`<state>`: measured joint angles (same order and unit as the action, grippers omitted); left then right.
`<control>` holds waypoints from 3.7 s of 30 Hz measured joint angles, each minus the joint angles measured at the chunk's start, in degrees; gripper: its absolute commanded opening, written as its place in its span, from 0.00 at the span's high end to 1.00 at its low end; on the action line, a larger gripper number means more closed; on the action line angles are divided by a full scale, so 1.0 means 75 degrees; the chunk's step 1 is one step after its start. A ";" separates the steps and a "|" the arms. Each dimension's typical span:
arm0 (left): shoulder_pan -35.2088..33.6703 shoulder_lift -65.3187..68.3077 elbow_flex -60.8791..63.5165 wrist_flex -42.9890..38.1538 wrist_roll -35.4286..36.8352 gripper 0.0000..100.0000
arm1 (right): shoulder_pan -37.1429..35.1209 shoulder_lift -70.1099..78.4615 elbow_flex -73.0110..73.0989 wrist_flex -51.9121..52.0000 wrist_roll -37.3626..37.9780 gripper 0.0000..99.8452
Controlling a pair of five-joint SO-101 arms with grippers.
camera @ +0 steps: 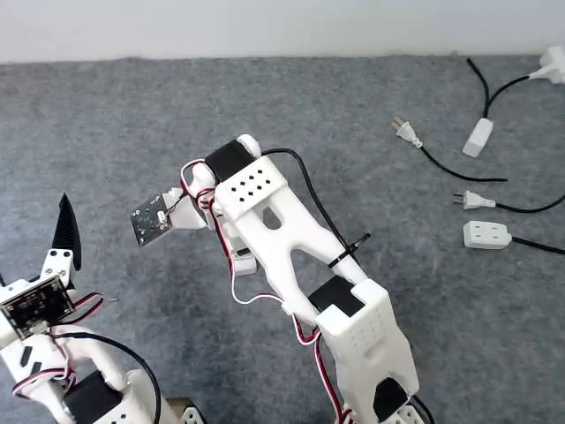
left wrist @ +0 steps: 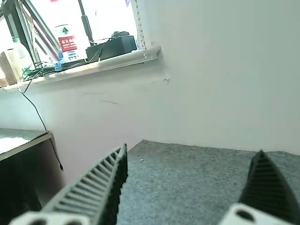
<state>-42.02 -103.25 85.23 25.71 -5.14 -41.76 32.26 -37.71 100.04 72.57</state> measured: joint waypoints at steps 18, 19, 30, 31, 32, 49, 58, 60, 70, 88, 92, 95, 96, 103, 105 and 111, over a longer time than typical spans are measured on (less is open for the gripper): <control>0.0000 0.0000 0.0000 0.0000 0.0000 0.60 | 0.0047 0.0340 -0.0035 -0.0199 0.0000 0.99; 0.0000 0.0000 0.0000 0.0000 0.0000 0.60 | 0.0047 0.0340 -0.0035 -0.0199 0.0000 0.99; 0.0000 0.0000 0.0000 0.0000 0.0023 0.60 | 0.0047 0.0445 -0.0375 0.0070 0.0000 0.99; 0.0000 0.0000 0.0000 0.0000 0.0023 0.60 | 0.0047 0.0445 -0.0375 0.0070 0.0000 0.99; 0.0000 0.0000 0.0000 0.0000 0.0023 0.60 | 0.0047 0.0445 -0.0375 0.0070 0.0000 0.99; 0.0000 0.0000 0.0000 0.0000 0.0023 0.60 | 0.0258 0.0481 -0.0375 0.0082 0.0000 0.99; 0.0000 0.0000 0.0000 0.0000 0.0023 0.60 | 0.0270 0.0727 -0.0375 0.0082 0.0000 0.99; 0.0000 0.0000 0.0000 0.0000 0.0023 0.60 | 0.0270 0.0785 -0.0375 0.0082 0.0000 0.99; 0.0000 0.0000 0.0000 0.0000 0.0023 0.60 | 0.0211 0.1125 -0.0492 0.0082 0.0000 0.99; 0.0000 0.0000 0.0000 0.0000 0.0023 0.60 | 0.0152 0.1817 -0.0656 -0.0176 0.0000 0.99; 0.0000 0.0000 0.0000 0.0000 0.0023 0.60 | 0.0141 0.1946 -0.0926 -0.0164 -0.0316 0.89; 0.0000 0.0000 0.0000 0.0000 0.0023 0.60 | 0.0059 0.2251 -0.1407 -0.0012 -0.0610 0.72; 0.0000 0.0000 0.0000 0.0000 0.0023 0.60 | 0.0000 0.2309 -0.1547 0.0047 -0.0750 0.68; 0.0375 0.0000 0.0000 0.0000 0.0023 0.60 | -0.0070 0.2297 -0.3235 0.0082 -0.1524 0.73; 0.0668 0.0000 0.0000 0.0000 0.0023 0.60 | -0.0082 0.2133 -0.3622 0.0082 -0.1688 0.72; 0.1793 0.0000 0.0000 0.0211 -0.0223 0.60 | -0.0023 0.0551 -0.3915 0.0082 -0.1993 0.72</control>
<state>-28.57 -103.25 85.23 27.30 -6.81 -41.93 36.40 -67.08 100.66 57.63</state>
